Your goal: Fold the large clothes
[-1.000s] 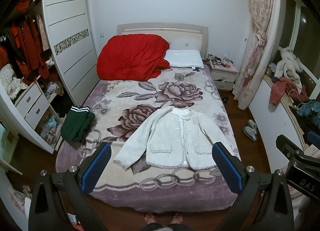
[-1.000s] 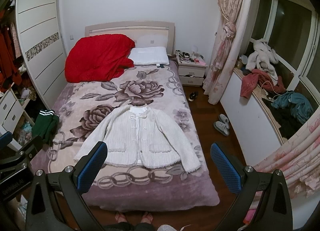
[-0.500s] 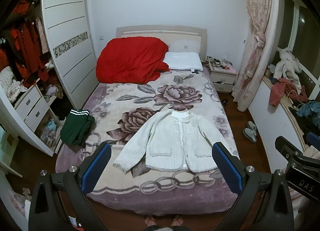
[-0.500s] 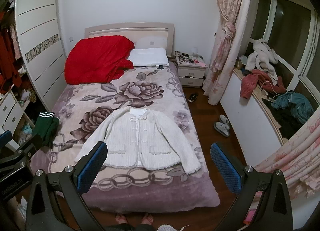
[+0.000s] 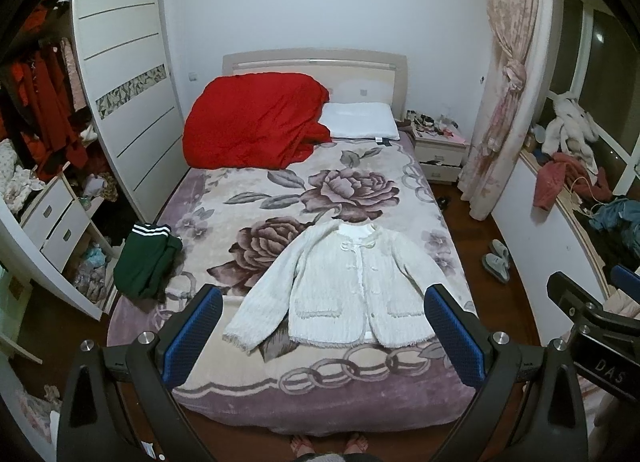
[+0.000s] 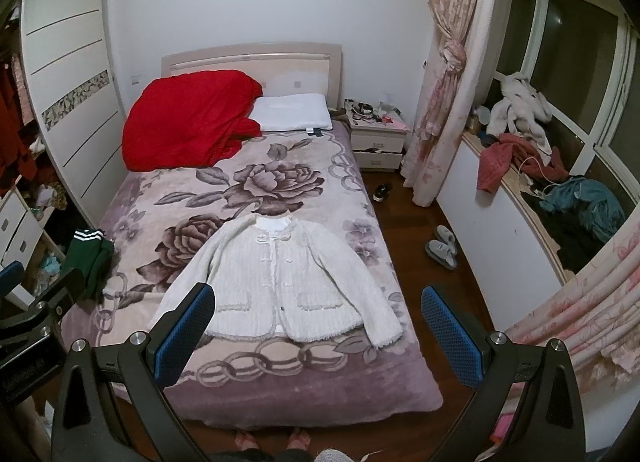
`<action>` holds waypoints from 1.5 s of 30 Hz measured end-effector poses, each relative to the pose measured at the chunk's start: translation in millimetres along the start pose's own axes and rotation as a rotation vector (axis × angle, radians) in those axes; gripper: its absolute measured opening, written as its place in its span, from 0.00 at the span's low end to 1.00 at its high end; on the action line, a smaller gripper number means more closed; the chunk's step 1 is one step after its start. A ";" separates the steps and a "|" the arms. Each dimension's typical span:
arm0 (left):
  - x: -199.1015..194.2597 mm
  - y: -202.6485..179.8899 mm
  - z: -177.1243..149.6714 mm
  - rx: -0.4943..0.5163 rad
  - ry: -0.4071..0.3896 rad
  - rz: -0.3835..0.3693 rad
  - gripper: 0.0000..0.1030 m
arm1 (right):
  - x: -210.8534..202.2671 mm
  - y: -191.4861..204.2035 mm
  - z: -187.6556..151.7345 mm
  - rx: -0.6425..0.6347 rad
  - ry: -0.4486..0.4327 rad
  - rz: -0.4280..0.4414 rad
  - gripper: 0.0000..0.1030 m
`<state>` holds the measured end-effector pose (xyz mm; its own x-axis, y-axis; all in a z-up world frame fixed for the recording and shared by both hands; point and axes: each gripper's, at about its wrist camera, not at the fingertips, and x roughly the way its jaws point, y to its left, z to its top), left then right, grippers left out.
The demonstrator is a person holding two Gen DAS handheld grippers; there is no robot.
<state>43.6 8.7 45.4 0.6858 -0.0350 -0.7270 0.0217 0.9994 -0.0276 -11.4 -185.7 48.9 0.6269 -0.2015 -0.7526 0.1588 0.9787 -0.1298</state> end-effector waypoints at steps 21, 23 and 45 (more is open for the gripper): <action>286.2 -6.0 -79.5 0.094 0.074 0.213 1.00 | 384.6 -66.6 -79.8 0.325 0.384 -0.065 0.88; 324.3 -17.1 -90.0 0.099 0.122 0.250 1.00 | 447.4 -113.0 -113.2 0.428 0.455 -0.088 0.79; 606.8 -115.0 -215.8 0.106 0.539 0.373 1.00 | 752.1 -294.6 -334.1 1.131 0.562 0.102 0.14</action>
<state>300.3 -128.2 -540.7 0.2017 0.3444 -0.9169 -0.0569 0.9387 0.3401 158.5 -612.8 -694.6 0.3098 0.1881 -0.9320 0.8640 0.3536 0.3586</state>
